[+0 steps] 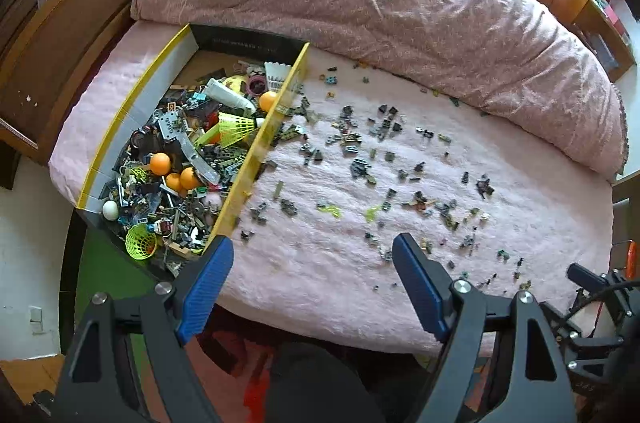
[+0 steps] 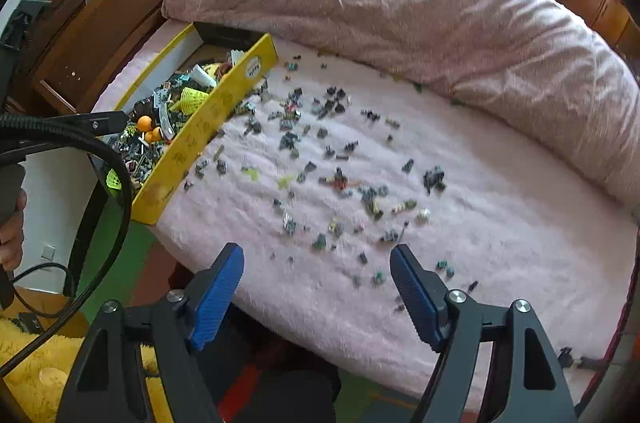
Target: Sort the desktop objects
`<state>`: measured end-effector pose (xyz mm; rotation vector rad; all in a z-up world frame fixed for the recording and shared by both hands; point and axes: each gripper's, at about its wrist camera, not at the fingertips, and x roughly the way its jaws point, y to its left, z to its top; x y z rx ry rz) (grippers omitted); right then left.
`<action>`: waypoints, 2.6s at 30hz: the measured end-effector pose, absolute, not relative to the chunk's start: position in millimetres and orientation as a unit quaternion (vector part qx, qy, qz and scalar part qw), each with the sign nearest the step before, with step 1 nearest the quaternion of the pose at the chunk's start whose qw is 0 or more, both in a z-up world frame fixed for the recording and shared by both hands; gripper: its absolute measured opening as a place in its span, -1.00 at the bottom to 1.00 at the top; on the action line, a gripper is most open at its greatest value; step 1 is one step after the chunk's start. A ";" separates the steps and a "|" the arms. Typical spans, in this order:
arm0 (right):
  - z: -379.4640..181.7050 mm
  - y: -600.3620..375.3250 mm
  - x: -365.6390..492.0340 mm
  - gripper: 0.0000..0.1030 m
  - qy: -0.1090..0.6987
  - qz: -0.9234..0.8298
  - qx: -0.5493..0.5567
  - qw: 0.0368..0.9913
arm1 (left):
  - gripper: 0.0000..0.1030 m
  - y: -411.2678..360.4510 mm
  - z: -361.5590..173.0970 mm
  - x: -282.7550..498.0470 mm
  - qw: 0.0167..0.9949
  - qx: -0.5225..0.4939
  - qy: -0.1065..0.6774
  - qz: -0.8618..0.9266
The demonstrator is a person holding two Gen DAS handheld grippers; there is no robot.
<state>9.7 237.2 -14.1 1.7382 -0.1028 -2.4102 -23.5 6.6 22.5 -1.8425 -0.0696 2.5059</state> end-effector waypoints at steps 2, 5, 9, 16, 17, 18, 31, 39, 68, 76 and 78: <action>-15.0 237.8 11.2 0.51 -0.043 -0.807 0.582 0.092 | 0.61 11.3 24.2 -20.4 0.016 -0.588 -0.007 0.809; -15.5 234.9 10.1 0.51 -0.041 -0.807 0.581 0.095 | 0.61 16.9 22.3 -19.6 0.013 -0.586 0.011 0.810; -13.3 231.5 8.7 0.51 -0.038 -0.810 0.578 0.095 | 0.61 19.3 19.2 -15.5 0.025 -0.594 0.004 0.804; -5.8 222.3 3.1 0.51 -0.031 -0.813 0.573 0.099 | 0.61 17.4 19.9 -8.7 0.035 -0.593 -0.001 0.804; -4.2 220.9 2.6 0.51 -0.029 -0.814 0.571 0.100 | 0.61 15.7 20.4 -8.3 0.036 -0.592 -0.004 0.805; -2.3 219.0 1.9 0.51 -0.027 -0.815 0.570 0.101 | 0.61 14.4 21.0 -7.6 0.036 -0.590 -0.006 0.807; -2.3 210.2 0.0 0.51 -0.027 -0.812 0.574 0.101 | 0.61 -2.6 12.9 -3.2 0.021 -0.602 -0.035 0.798; -1.5 207.6 -1.0 0.51 -0.027 -0.812 0.574 0.103 | 0.61 -3.7 13.2 -2.2 0.023 -0.602 -0.032 0.798; -1.0 198.5 3.5 0.51 -0.027 -0.812 0.574 0.103 | 0.61 -3.9 12.9 4.1 0.024 -0.603 -0.031 0.796; 0.2 198.4 2.6 0.51 -0.025 -0.812 0.574 0.105 | 0.61 -4.3 12.9 3.3 0.025 -0.604 -0.031 0.796; 0.2 198.2 2.6 0.51 -0.025 -0.812 0.574 0.105 | 0.61 -4.5 12.8 3.2 0.025 -0.604 -0.030 0.796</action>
